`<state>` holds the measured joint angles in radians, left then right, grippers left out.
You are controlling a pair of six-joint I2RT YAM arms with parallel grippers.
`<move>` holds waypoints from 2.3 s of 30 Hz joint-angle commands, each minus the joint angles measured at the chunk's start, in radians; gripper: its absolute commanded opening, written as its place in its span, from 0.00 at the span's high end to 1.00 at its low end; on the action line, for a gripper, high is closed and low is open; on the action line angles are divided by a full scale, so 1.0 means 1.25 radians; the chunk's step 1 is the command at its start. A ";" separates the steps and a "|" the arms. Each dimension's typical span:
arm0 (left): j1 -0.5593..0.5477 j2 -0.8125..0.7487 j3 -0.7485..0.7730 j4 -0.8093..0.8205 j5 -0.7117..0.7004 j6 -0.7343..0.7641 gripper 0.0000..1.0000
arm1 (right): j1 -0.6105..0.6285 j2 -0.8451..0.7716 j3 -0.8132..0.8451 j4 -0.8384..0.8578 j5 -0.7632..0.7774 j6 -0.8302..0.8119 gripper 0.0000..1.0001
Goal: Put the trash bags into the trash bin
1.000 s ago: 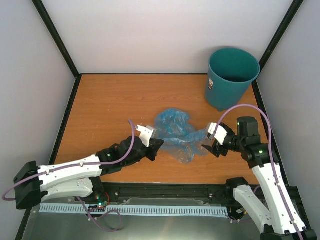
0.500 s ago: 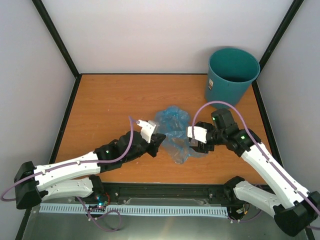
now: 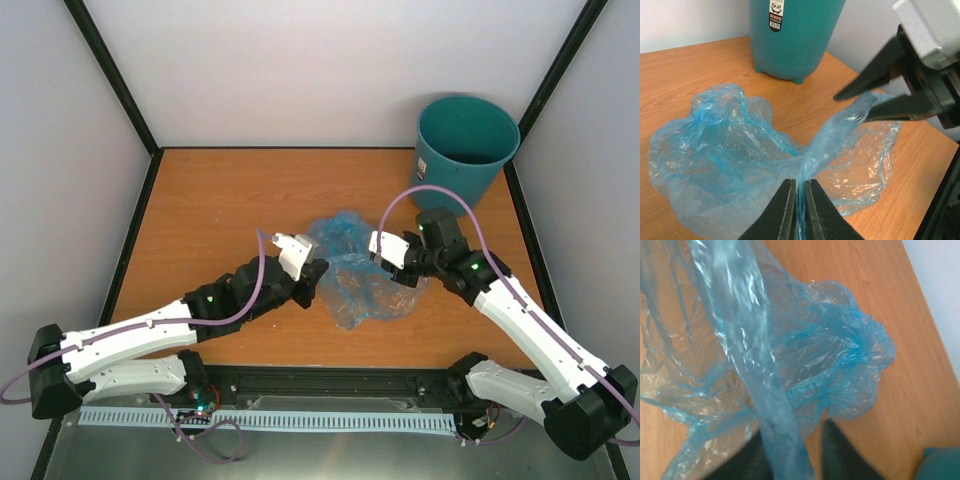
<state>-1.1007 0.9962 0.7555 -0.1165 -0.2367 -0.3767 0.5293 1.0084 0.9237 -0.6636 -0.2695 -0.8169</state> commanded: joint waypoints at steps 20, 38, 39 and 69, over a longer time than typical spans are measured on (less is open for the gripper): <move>-0.013 -0.200 -0.441 0.250 0.172 -0.189 0.18 | -0.223 -0.023 -0.099 0.083 -0.196 0.277 0.97; -0.048 0.419 -0.373 0.864 0.081 -0.099 0.29 | -0.227 -0.017 -0.125 0.106 -0.200 0.304 0.97; -0.048 0.465 -0.367 0.916 0.077 -0.097 0.35 | -0.226 -0.017 -0.126 0.107 -0.203 0.305 0.97; -0.047 -0.015 -0.146 0.048 -0.017 -0.081 0.99 | -0.226 -0.001 0.013 0.020 -0.204 0.308 0.97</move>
<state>-1.1515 1.0283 0.3901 0.3145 -0.2394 -0.5133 0.2520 0.9901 0.7998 -0.5648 -0.4866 -0.4358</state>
